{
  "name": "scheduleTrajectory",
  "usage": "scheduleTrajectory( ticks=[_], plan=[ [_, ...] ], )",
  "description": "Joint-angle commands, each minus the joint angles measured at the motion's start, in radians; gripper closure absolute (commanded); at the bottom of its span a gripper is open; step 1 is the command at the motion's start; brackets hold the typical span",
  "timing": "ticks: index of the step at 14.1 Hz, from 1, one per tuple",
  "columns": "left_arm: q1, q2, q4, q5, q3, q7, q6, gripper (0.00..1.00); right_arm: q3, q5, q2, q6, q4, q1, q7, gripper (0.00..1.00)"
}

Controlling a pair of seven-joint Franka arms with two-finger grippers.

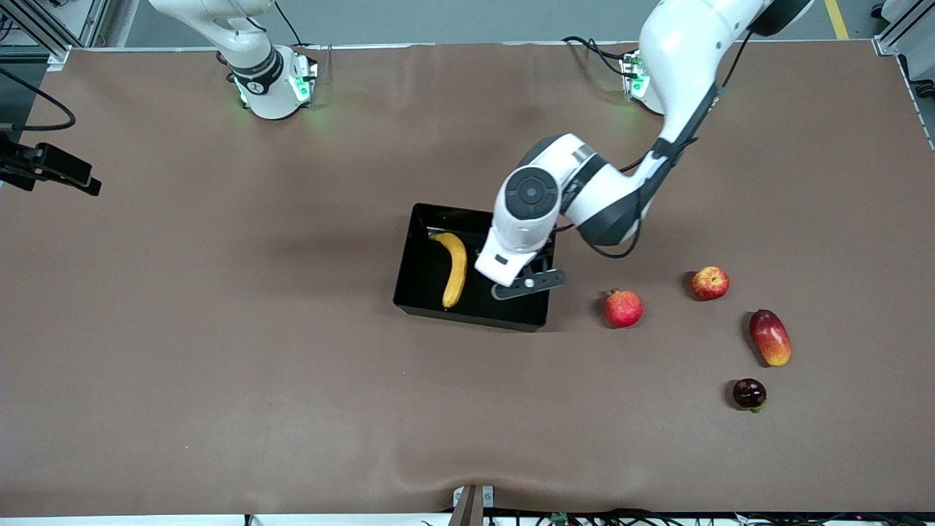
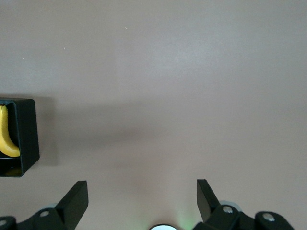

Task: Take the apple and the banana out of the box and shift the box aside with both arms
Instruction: 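Move the left gripper back over the tray to the banana, then grasp the banana with the left gripper while the right gripper approaches the tray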

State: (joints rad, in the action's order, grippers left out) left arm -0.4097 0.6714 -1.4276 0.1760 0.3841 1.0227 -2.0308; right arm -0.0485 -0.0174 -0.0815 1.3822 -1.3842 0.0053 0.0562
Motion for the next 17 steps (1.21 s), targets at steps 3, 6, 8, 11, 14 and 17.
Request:
scheduleTrajectory(
  ticks=[3, 6, 8, 11, 14, 17],
  plan=[
    [-0.09, 0.095, 0.079, 0.022, -0.037, 0.068, -0.121, 0.0, -0.005, 0.004, -0.07, 0.047, 0.004, 0.08, 0.01, 0.0],
    [-0.197, 0.161, 0.143, 0.022, -0.123, 0.091, -0.14, 0.0, -0.007, 0.017, -0.159, 0.107, 0.005, 0.14, 0.01, 0.0],
    [-0.265, 0.18, 0.144, 0.022, -0.198, 0.085, -0.164, 0.0, -0.007, 0.004, -0.185, 0.156, 0.004, 0.144, 0.01, 0.0],
    [-0.284, 0.211, 0.144, 0.022, -0.209, 0.085, -0.212, 0.0, -0.007, -0.009, -0.237, 0.161, 0.005, 0.154, 0.013, 0.0],
    [-0.296, 0.224, 0.141, 0.022, -0.209, 0.091, -0.226, 0.0, -0.007, -0.048, -0.299, 0.211, 0.002, 0.176, 0.03, 0.0],
    [-0.308, 0.241, 0.137, 0.022, -0.209, 0.109, -0.227, 0.0, -0.005, -0.085, -0.317, 0.279, -0.042, 0.18, 0.091, 0.0]
  ],
)
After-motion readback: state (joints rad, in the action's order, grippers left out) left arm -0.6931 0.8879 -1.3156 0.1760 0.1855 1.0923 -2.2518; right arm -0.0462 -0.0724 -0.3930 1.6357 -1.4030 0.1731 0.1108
